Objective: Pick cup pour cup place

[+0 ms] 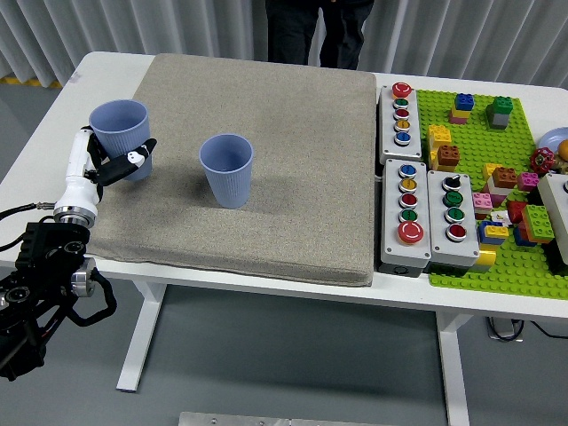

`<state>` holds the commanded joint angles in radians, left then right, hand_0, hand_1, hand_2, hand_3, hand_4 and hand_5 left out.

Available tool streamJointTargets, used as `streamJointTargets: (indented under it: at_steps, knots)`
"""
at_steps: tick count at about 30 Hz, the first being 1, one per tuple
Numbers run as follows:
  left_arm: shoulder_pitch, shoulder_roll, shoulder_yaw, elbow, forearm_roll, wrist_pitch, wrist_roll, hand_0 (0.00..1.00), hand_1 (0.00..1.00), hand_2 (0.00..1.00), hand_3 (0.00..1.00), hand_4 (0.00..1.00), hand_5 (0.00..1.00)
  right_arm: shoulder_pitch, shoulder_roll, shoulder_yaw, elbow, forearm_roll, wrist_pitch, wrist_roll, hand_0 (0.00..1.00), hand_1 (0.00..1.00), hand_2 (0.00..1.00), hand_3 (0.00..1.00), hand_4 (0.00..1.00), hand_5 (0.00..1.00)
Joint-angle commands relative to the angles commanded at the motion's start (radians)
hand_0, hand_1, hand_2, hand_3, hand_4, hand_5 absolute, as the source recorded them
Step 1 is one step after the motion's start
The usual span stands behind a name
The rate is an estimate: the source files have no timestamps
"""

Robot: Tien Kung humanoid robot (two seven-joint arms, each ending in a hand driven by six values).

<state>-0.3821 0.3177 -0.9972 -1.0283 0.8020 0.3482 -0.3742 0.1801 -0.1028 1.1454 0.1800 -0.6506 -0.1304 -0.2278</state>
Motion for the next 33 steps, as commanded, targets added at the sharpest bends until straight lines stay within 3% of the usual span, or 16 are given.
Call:
streamJointTargets:
  at_steps: [10, 21, 22, 27, 28, 33]
  knots:
    - [0.018, -0.018, 0.047, 0.045, -0.040, -0.002, -0.016, 0.585, 0.578, 0.590, 0.560, 0.728, 0.117, 0.000, 0.002, 0.001, 0.000, -0.004, 0.001, -0.002, 0.722, 0.689, 0.739, 0.697, 0.323, 0.295]
    - [0.040, -0.016, 0.024, 0.018, -0.007, -0.027, -0.018, 0.600, 0.583, 0.594, 0.562, 0.769, 0.152, -0.002, 0.002, 0.001, 0.000, -0.005, 0.002, -0.003, 0.722, 0.689, 0.740, 0.697, 0.322, 0.299]
    - [0.042, -0.016, 0.020, 0.015, 0.005, -0.034, -0.014, 0.628, 0.621, 0.651, 0.636, 0.870, 0.269, -0.002, 0.002, 0.001, 0.000, -0.004, 0.002, -0.002, 0.722, 0.690, 0.741, 0.699, 0.322, 0.301]
    - [0.053, -0.016, 0.006, 0.003, 0.031, -0.059, -0.006, 0.628, 0.621, 0.651, 0.636, 0.870, 0.269, -0.004, 0.002, -0.001, 0.000, -0.003, 0.002, -0.003, 0.722, 0.690, 0.741, 0.699, 0.322, 0.301]
    - [0.056, -0.017, 0.002, -0.003, 0.040, -0.064, -0.004, 0.675, 0.667, 0.725, 0.780, 0.941, 0.339, -0.004, 0.002, -0.001, 0.000, -0.004, 0.003, -0.003, 0.722, 0.690, 0.741, 0.699, 0.319, 0.304]
    - [0.064, -0.017, -0.010, -0.010, 0.067, -0.080, 0.006, 0.675, 0.667, 0.725, 0.780, 0.941, 0.339, -0.007, 0.002, 0.000, 0.000, -0.008, 0.004, -0.004, 0.722, 0.690, 0.741, 0.699, 0.319, 0.304]
